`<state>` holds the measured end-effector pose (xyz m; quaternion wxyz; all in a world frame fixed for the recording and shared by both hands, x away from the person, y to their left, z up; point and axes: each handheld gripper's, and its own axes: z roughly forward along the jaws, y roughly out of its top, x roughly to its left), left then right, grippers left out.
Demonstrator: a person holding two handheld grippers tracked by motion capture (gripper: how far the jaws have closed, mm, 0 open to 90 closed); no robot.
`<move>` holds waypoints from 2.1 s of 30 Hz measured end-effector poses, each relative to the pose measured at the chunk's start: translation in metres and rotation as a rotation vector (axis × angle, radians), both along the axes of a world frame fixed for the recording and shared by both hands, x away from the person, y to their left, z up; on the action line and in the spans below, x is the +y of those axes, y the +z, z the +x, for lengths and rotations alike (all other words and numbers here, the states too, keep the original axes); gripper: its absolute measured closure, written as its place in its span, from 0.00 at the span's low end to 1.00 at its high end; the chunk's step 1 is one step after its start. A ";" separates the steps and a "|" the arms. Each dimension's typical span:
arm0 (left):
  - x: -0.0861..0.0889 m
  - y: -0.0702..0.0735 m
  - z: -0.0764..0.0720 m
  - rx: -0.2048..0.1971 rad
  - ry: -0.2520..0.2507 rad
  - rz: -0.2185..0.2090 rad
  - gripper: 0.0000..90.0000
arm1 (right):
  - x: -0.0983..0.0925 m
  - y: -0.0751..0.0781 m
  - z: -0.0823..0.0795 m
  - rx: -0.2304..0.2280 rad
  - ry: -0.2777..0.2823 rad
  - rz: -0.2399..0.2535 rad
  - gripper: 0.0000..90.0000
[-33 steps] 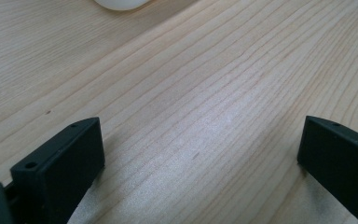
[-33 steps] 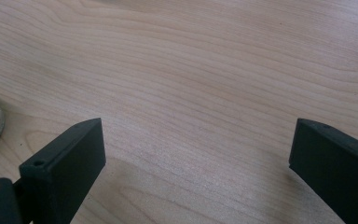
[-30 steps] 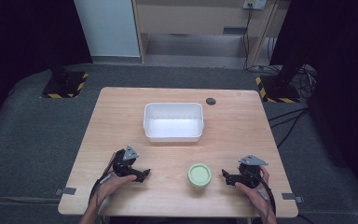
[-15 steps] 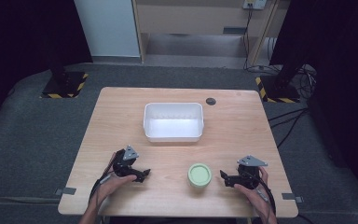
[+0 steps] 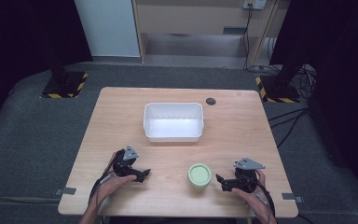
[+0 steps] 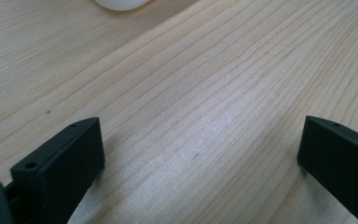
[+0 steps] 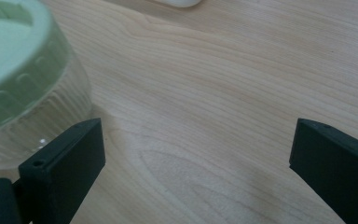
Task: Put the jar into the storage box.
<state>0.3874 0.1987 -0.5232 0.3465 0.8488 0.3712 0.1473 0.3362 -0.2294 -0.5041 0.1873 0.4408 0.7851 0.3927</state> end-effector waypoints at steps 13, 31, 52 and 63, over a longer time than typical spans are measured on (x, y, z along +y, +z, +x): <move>0.000 0.000 0.000 0.000 0.000 0.000 0.00 | 0.007 0.013 -0.019 -0.029 0.055 0.014 0.04; 0.000 0.000 0.000 0.000 0.000 0.001 0.00 | 0.022 0.022 -0.036 -0.038 0.151 0.044 0.04; 0.000 0.000 0.000 0.000 0.000 0.000 0.00 | 0.050 0.019 -0.030 -0.022 0.248 0.038 0.03; 0.000 0.000 0.000 0.000 0.000 0.000 0.00 | 0.061 0.021 -0.021 -0.028 0.264 0.013 0.03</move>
